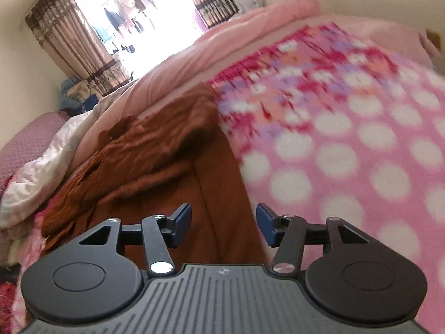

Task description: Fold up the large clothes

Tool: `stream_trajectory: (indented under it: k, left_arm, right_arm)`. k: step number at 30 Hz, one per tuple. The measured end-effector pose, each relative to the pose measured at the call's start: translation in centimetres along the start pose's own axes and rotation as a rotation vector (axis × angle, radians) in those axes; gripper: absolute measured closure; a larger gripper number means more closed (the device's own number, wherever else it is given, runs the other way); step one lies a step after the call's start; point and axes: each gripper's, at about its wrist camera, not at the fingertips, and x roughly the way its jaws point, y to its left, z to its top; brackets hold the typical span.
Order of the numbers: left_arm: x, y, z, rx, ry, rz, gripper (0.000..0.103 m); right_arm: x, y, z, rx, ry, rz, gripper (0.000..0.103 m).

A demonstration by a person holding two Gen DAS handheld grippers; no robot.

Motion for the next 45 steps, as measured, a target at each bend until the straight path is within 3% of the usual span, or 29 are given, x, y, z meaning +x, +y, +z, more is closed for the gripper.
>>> stream_trajectory:
  k: [7, 15, 24, 40, 42, 45]
  left_arm:
    - [-2.2, 2.7, -5.0, -0.169, 0.002, -0.006, 0.04]
    - [-3.5, 4.4, -7.7, -0.362, 0.017, -0.031, 0.04]
    - [-2.7, 6.1, -8.2, -0.501, -0.047, -0.161, 0.038]
    - [-0.3, 5.8, -5.9, -0.429, -0.042, -0.177, 0.036]
    - [-0.4, 5.6, -5.8, -0.422, -0.027, -0.185, 0.042]
    - [-0.4, 5.1, -5.8, -0.407, -0.019, -0.174, 0.047]
  right_arm:
    - [-2.1, -3.6, -3.8, 0.132, 0.02, 0.036, 0.039]
    - [-2.2, -3.5, -5.2, 0.152, 0.025, 0.099, 0.039]
    - [-1.8, -3.4, -5.6, 0.179, 0.026, 0.122, 0.038]
    - [-0.9, -2.4, -5.4, 0.178, 0.015, 0.117, 0.03]
    - [-0.8, -1.8, -5.3, 0.154, 0.02, 0.101, 0.03]
    - [-0.8, -0.8, -5.5, 0.088, 0.04, 0.079, 0.05]
